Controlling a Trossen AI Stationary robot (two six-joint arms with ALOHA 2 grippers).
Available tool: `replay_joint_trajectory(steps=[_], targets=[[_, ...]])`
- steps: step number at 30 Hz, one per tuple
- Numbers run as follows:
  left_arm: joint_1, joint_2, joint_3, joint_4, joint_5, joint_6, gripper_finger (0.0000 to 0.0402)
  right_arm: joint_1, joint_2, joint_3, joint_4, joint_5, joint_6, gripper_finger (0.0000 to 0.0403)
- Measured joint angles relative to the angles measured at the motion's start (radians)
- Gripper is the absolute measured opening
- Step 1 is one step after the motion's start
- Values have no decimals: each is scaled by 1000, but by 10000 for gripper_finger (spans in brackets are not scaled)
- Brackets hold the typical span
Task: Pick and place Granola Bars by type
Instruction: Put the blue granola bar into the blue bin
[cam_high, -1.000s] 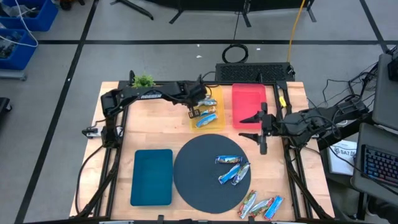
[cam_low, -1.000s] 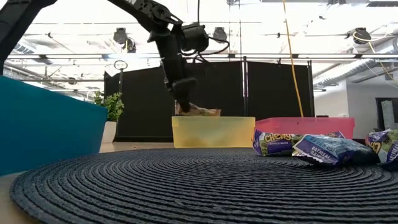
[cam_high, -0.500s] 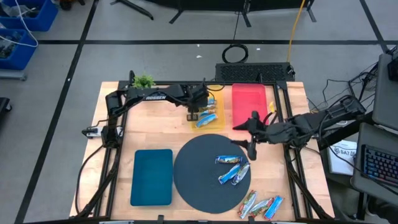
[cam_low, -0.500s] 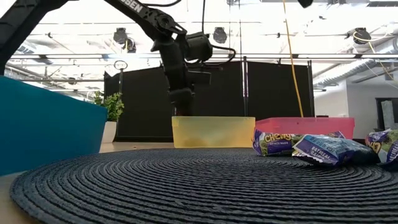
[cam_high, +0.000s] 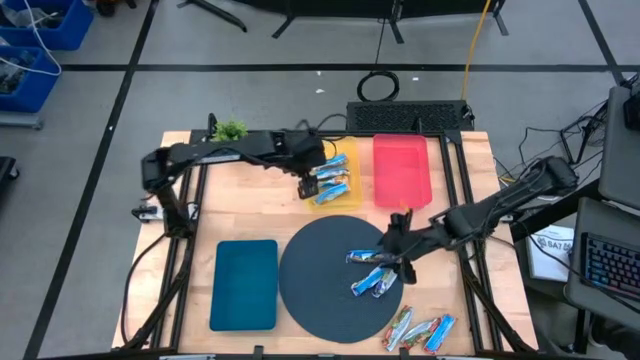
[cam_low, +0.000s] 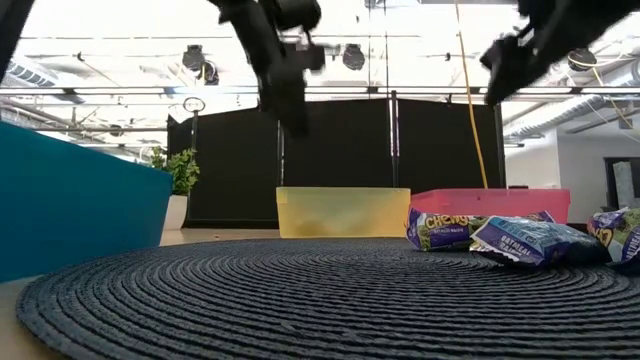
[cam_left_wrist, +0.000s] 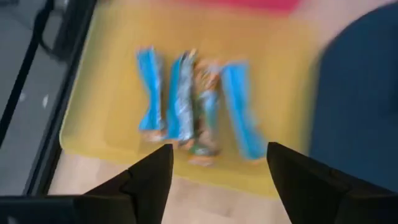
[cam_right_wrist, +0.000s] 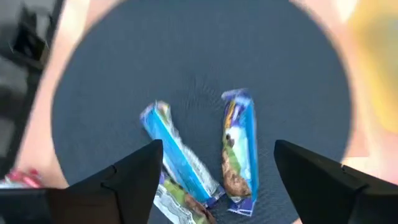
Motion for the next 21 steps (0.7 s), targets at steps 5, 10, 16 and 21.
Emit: replay_joint_trajectory(steps=[5,10,16,21], targets=[[-100,-114,0,-2,107,-69,241,0,84,-71,70,-29,-65,282],[-218,-182,0,1,145,-159,224,-9,157,-110,95,-29,-127,276],[-362,-195,0,-6,100,-271,214,-48,214,-130,166,1,-157,276],[-444,-193,0,-6,58,-347,213,-75,247,-130,187,-1,-195,266]])
